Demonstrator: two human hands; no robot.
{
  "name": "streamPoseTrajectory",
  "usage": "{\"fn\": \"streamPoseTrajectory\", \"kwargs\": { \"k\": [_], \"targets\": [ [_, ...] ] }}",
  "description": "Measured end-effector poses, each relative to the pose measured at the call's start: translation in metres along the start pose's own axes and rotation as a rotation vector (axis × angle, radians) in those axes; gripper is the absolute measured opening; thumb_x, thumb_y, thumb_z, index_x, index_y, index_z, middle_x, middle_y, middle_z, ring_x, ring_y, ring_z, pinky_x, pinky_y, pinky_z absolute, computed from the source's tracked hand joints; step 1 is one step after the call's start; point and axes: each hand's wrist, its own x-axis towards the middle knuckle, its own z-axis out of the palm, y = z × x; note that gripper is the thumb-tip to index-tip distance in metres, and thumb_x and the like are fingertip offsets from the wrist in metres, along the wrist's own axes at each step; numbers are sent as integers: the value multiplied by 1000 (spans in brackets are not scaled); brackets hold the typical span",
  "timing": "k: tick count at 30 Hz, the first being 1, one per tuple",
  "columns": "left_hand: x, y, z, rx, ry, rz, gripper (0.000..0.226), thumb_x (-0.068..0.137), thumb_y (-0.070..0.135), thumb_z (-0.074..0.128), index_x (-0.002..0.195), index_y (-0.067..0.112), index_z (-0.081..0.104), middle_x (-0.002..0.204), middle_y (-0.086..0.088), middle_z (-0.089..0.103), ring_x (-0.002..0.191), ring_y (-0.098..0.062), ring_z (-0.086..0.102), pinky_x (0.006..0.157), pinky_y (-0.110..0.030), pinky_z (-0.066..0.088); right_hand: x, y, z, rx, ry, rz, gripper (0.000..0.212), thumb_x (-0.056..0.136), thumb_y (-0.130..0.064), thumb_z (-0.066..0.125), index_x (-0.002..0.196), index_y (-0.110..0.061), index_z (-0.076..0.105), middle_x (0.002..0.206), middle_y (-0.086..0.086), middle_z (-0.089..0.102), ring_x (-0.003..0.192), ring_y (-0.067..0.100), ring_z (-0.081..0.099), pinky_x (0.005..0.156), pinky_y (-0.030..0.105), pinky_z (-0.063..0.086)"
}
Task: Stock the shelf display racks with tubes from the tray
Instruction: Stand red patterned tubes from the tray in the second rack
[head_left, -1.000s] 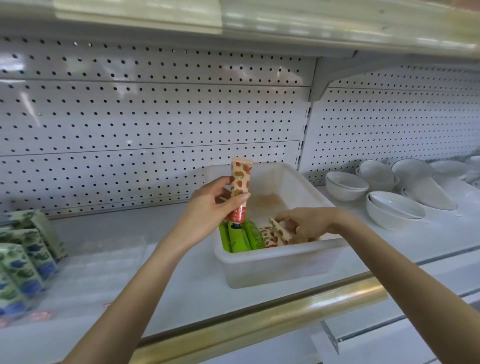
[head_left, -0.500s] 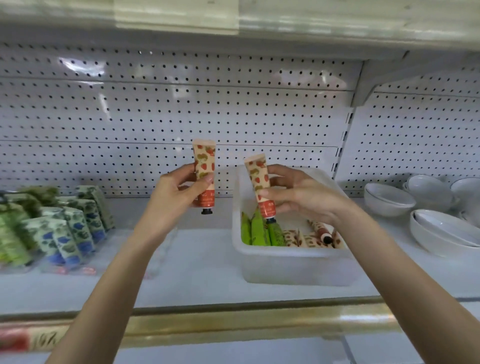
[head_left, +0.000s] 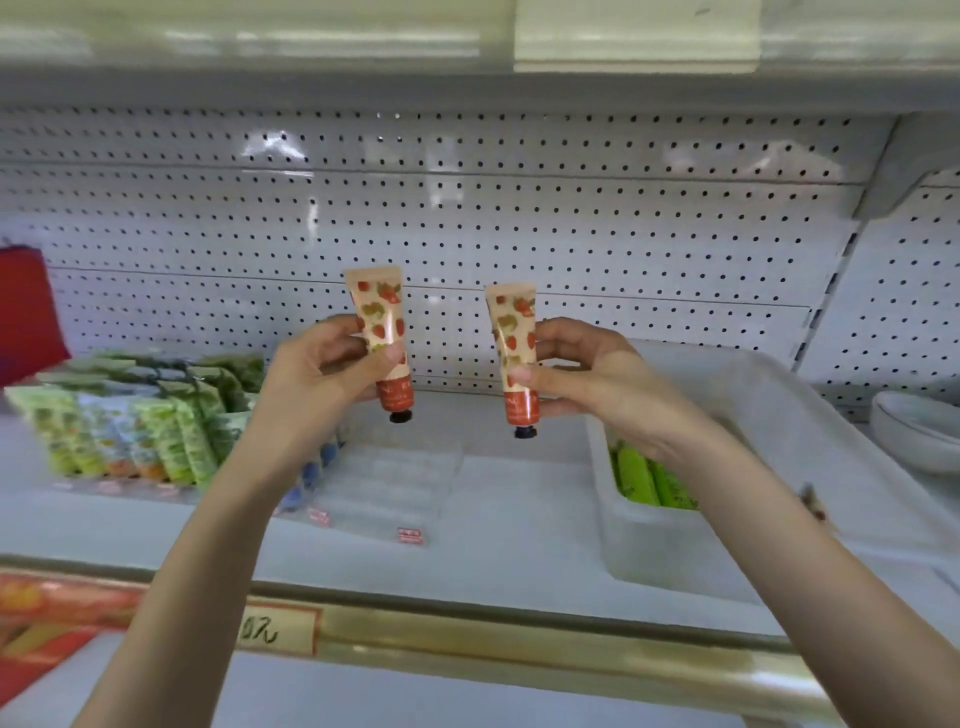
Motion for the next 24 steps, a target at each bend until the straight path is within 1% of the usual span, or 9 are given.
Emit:
{"fn": "streamPoseTrajectory", "kwargs": {
  "k": [2,6,9,13,15,17,18,21,24],
  "targets": [
    [5,3,-22,27,-17,11,18,83,10,64,98,19,60,75,9,73,70,-2,68,58,-13,51,9,2,18,-17,26,-8,18,82,-8,68,99,-12,63,92,-1,65,79,12,66,73,28,59],
    [20,2,-70,159,-46,8,21,80,19,69,94,28,57,83,9,74,76,-9,70,75,-29,54,32,13,58,-13,95,6,20,82,-9,69,100,-14,62,101,6,63,82,15,67,73,29,59],
    [34,-1,-100,221,-50,18,21,80,19,70,93,29,58,92,6,71,86,-14,68,85,-40,54,51,26,87,-11,122,16,19,83,-8,68,100,-15,60,102,4,61,78,13,67,73,26,58],
    [48,-9,-130,227,-88,52,17,80,20,70,91,28,60,92,9,69,88,-10,65,83,-36,55,72,50,118,-8,203,63,19,84,-3,66,95,-17,59,97,4,62,80,12,65,72,23,57],
    [54,-14,-140,207,-109,58,16,79,18,70,92,24,62,91,8,69,87,-9,65,84,-36,54,83,62,133,-18,243,85,20,84,-1,65,99,-11,56,98,7,61,85,17,63,73,23,58],
    [59,-18,-148,202,-141,70,17,79,17,71,93,21,62,90,7,70,85,-7,66,82,-32,55,94,75,147,-25,290,107,23,84,0,65,103,-6,54,100,11,61,84,19,62,71,23,57],
    [61,-21,-151,199,-161,76,17,79,16,71,92,21,62,90,7,70,84,-5,65,81,-30,55,100,81,154,-44,308,114,23,84,0,65,103,-4,53,100,12,61,83,19,62,72,25,58],
    [66,-29,-158,196,-209,94,18,78,15,72,90,21,62,90,9,70,81,-1,65,77,-22,55,113,98,169,-166,327,124,26,82,-3,68,105,-3,54,101,12,62,90,23,63,84,41,55],
    [70,-38,-165,196,-216,111,18,77,17,73,91,20,63,92,9,70,82,-1,65,77,-19,53,122,110,177,-182,355,138,25,82,-2,68,99,-8,50,97,9,59,91,24,60,85,41,53]
  ]
}}
